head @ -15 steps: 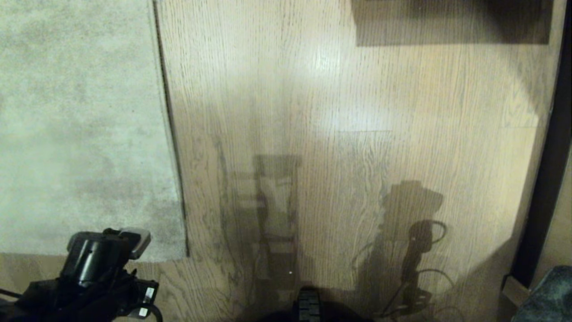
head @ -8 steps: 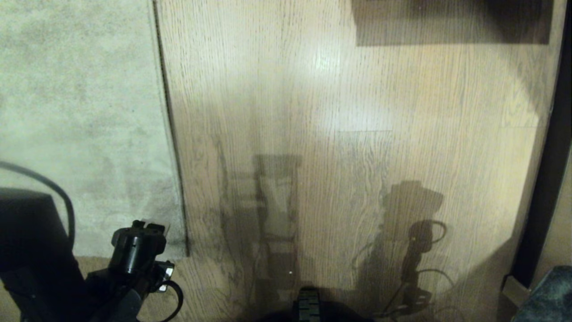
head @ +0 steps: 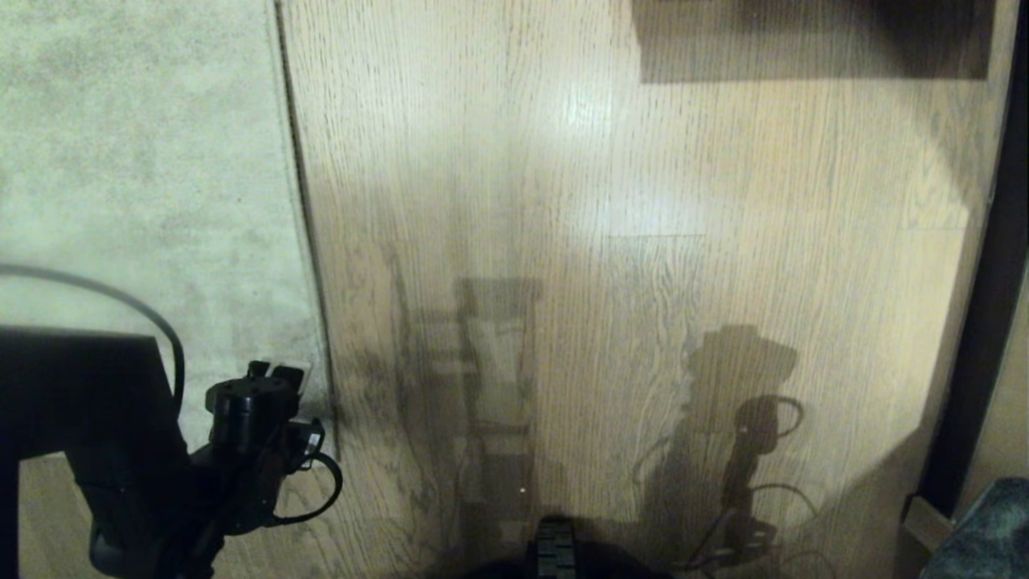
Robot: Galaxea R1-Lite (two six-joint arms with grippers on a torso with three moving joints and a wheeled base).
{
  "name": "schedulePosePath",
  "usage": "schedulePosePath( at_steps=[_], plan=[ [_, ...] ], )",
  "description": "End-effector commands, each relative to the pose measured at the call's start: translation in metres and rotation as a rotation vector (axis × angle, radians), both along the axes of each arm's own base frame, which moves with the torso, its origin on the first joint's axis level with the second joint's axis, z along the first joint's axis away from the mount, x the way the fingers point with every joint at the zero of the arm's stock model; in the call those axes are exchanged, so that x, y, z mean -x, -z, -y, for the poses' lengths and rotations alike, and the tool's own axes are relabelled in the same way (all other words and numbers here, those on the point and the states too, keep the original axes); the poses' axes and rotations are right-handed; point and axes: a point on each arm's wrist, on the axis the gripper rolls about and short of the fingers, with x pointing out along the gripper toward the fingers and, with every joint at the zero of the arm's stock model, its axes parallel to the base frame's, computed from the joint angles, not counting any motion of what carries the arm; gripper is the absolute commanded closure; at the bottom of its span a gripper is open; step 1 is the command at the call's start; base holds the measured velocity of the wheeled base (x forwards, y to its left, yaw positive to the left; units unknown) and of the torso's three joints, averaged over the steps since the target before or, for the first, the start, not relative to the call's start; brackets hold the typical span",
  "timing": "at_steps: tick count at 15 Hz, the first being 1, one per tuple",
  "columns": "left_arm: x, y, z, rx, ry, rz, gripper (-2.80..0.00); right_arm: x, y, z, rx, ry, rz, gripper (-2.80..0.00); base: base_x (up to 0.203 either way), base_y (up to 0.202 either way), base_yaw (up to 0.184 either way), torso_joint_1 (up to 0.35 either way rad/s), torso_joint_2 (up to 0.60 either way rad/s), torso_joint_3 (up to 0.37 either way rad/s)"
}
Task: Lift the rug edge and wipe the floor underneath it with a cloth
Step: Lift up the carpet
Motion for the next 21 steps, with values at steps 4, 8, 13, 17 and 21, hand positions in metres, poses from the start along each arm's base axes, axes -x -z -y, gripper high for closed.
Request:
schedulePosePath(
  at_steps=[4,8,13,17,21],
  plan=[
    [-0.017,-0.004,-0.002,0.025,0.011,0.056,-2.8,0.0,0.0,0.0,0.0,-0.001,-0.001,0.0,0.0,0.0,0.0,0.0,0.0,0.0],
    [-0.021,-0.001,-0.001,0.035,0.022,0.056,-2.8,0.0,0.0,0.0,0.0,-0.001,0.0,0.0,0.0,0.0,0.0,0.0,0.0,0.0],
    [-0.031,-0.001,0.001,0.043,0.024,0.126,-2.8,0.0,0.0,0.0,0.0,-0.001,-0.001,0.0,0.0,0.0,0.0,0.0,0.0,0.0],
    [-0.033,0.001,0.001,0.046,0.024,0.135,-2.8,0.0,0.0,0.0,0.0,0.0,0.0,0.0,0.0,0.0,0.0,0.0,0.0,0.0],
    [-0.031,0.002,0.011,0.06,0.049,0.149,-2.8,0.0,0.0,0.0,0.0,-0.001,-0.002,0.0,0.0,0.0,0.0,0.0,0.0,0.0]
  ],
)
